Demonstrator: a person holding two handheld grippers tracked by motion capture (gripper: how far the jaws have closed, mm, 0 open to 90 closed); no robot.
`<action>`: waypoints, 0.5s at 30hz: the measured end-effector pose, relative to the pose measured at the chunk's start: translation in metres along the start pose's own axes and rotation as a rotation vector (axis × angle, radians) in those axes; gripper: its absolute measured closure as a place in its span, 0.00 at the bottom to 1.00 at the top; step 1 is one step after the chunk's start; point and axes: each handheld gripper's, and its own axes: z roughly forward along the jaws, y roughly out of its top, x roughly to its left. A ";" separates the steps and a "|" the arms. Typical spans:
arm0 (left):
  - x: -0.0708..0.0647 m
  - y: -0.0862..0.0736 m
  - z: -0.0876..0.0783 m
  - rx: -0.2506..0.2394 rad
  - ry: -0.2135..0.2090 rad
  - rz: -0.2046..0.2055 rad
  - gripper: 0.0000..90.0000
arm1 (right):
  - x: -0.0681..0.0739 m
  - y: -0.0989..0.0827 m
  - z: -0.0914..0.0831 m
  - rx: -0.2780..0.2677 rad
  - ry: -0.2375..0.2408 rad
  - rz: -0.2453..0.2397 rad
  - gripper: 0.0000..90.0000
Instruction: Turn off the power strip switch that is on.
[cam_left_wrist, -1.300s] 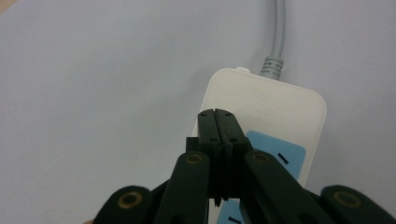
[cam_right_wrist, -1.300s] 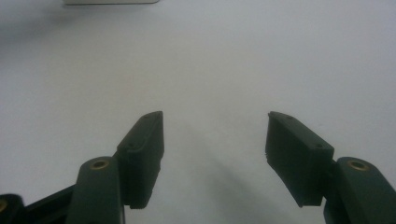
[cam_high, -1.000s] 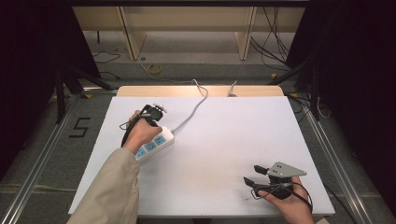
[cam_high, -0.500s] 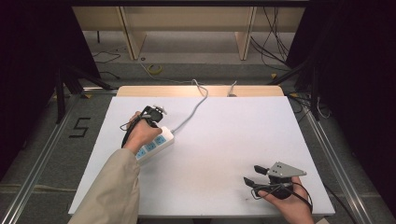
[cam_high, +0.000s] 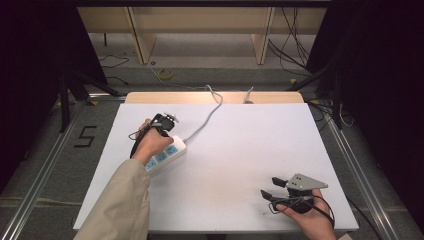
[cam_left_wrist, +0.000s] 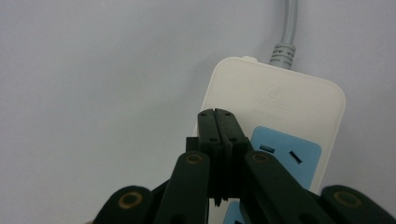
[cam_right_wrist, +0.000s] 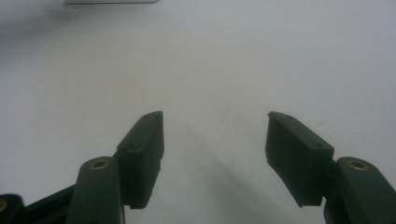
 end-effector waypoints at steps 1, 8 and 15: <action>0.000 0.000 0.000 -0.002 0.003 -0.002 1.00 | 0.000 0.000 0.000 0.000 0.000 0.000 0.43; -0.001 0.000 0.000 -0.001 0.006 0.005 1.00 | 0.000 0.000 0.000 -0.001 0.000 0.001 0.43; -0.001 -0.001 0.000 0.001 0.000 0.008 1.00 | 0.000 0.000 0.000 0.000 0.001 -0.002 0.43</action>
